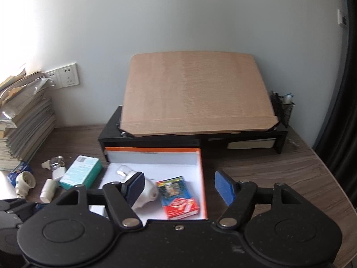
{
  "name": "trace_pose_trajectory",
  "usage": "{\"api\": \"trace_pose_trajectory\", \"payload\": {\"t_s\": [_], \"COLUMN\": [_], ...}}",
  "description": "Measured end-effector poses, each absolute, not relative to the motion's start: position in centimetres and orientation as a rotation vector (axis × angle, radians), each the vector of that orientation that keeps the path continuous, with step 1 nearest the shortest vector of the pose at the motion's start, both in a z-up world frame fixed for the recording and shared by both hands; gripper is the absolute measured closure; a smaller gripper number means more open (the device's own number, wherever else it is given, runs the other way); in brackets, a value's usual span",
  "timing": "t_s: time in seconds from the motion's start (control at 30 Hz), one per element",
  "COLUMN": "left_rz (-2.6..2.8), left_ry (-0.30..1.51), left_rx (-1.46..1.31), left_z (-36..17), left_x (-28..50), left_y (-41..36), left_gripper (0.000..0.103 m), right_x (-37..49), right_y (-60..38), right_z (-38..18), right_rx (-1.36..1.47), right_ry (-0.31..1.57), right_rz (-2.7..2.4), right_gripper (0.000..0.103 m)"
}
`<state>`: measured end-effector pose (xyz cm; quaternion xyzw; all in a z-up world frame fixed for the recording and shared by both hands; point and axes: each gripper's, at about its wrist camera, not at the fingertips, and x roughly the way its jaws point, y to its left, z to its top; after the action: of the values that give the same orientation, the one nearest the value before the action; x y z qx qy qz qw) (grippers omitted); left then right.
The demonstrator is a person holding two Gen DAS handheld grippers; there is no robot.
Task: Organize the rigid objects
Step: 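Move both tools away from the tray toward the items on the desk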
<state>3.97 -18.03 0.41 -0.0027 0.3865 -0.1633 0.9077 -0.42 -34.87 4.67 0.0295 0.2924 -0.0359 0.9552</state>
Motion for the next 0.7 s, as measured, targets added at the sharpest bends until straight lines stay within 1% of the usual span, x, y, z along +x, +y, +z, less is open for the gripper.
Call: {"api": "trace_pose_trajectory", "payload": {"t_s": [0.07, 0.13, 0.7], "left_rz": [-0.300, -0.269, -0.155], "left_ry": [0.798, 0.800, 0.803], "left_rx": [-0.017, -0.033, -0.086], "left_z": [0.6, 0.8, 1.0], "left_x": [4.1, 4.2, 5.4], "left_y": [-16.9, -15.6, -9.5], "left_gripper": [0.017, 0.017, 0.017], "right_x": [-0.1, 0.0, 2.1], "right_y": [-33.9, -33.1, -27.8], "right_z": [4.6, 4.5, 3.6], "right_rx": [0.052, 0.050, 0.032], "right_ry": [0.597, 0.596, 0.645], "right_rz": [-0.066, -0.054, 0.042], "right_gripper": [0.016, 0.015, 0.014]}}
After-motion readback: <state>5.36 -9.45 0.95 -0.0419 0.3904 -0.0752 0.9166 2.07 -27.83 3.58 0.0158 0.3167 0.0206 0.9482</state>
